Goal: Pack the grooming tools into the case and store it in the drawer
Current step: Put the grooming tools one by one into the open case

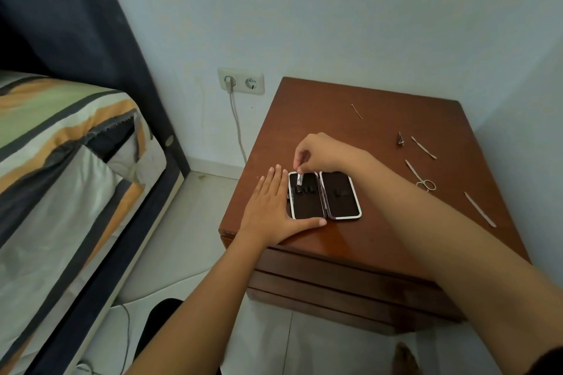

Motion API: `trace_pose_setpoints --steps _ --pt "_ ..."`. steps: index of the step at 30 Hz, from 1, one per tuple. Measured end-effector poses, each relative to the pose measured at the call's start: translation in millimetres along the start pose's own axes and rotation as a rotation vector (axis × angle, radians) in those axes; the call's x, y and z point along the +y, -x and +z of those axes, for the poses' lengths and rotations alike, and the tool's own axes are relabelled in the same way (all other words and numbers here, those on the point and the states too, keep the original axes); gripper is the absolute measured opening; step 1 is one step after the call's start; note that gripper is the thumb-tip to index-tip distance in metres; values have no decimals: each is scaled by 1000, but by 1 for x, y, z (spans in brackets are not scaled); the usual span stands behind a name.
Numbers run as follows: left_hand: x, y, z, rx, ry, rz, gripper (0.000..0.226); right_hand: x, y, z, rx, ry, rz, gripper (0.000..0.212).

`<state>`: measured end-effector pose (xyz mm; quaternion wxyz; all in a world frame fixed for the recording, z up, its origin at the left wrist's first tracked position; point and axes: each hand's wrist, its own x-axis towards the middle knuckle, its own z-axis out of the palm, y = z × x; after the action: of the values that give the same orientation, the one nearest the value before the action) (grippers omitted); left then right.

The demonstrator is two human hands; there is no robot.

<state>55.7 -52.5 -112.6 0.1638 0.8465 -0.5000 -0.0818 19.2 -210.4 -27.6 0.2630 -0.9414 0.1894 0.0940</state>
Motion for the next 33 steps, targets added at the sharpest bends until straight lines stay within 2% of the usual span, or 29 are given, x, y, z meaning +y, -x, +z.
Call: trace_pose_setpoints --steps 4,9,14,21,26,29,31,33 --pt "0 0 -1 -3 8 2 123 2 -2 7 4 24 -16 10" --pt "0 1 -1 -1 6 4 123 9 1 5 -1 -55 15 12" --pt "0 1 -1 -8 12 2 123 12 -5 6 14 -11 79 24" --pt "0 0 -1 -8 10 -13 125 7 -10 23 94 50 117 23" --pt "0 0 -1 -16 14 -13 125 7 2 28 101 -50 61 14" --pt "-1 0 -1 -14 15 -8 125 8 10 34 123 -89 37 16" --pt "-1 0 0 -12 16 -6 126 13 15 33 154 -128 29 16" --pt "-2 -1 1 -8 10 -3 126 27 20 25 283 -180 59 15"
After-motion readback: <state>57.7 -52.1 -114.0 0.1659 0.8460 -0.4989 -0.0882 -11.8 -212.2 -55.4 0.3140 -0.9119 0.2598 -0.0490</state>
